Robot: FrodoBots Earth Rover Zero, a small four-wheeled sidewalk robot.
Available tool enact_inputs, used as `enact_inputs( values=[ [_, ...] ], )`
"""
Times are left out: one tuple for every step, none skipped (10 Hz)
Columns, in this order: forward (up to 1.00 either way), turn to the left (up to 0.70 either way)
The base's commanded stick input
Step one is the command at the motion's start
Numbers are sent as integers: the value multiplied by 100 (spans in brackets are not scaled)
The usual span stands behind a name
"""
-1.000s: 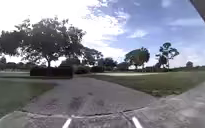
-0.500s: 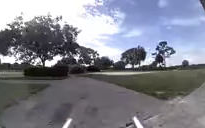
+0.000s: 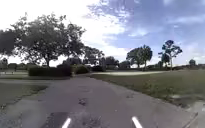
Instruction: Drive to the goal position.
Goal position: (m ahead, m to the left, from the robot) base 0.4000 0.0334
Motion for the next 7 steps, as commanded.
enact_inputs(
  values=[
    [69, 34],
    [69, 34],
    [69, 34],
    [69, 24],
    [69, 3],
    [69, 3],
    [69, 3]
  ],
)
